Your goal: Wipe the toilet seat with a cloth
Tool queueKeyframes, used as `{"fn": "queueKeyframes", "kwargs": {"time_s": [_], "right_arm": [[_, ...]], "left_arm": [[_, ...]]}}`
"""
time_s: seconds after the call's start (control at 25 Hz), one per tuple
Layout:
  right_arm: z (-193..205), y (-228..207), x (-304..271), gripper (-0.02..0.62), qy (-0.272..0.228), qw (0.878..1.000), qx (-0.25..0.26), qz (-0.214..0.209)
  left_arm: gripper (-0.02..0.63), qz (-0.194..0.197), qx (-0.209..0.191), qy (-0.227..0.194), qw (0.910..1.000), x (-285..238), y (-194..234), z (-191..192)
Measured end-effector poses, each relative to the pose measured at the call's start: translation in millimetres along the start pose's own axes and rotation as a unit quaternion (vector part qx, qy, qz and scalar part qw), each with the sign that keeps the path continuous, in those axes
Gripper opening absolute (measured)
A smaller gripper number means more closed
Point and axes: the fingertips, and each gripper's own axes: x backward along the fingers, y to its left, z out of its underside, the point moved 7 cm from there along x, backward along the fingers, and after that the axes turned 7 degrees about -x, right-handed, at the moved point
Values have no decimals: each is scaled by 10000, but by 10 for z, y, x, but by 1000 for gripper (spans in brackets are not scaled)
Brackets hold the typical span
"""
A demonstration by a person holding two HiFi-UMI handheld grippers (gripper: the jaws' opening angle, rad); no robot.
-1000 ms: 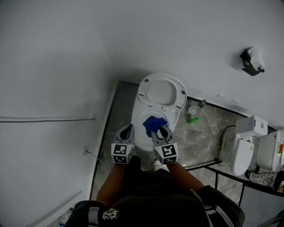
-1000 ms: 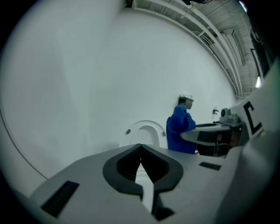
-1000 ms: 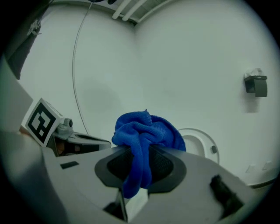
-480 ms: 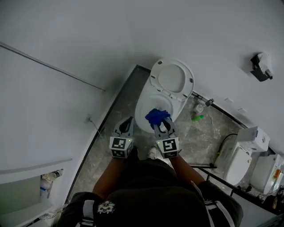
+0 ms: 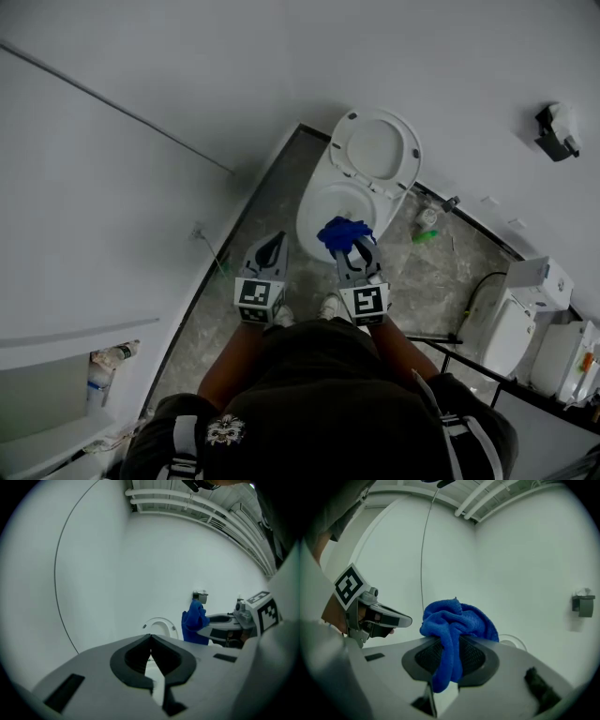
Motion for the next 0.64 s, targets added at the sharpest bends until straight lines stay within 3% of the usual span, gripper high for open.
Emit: {"fn": "queueKeyframes", "kwargs": {"time_s": [0.64], "right_arm": [[-284, 504, -16, 89, -352, 9986, 379, 87]], "left_arm": [[9, -40, -5, -141, 9999, 530, 398, 116]]}}
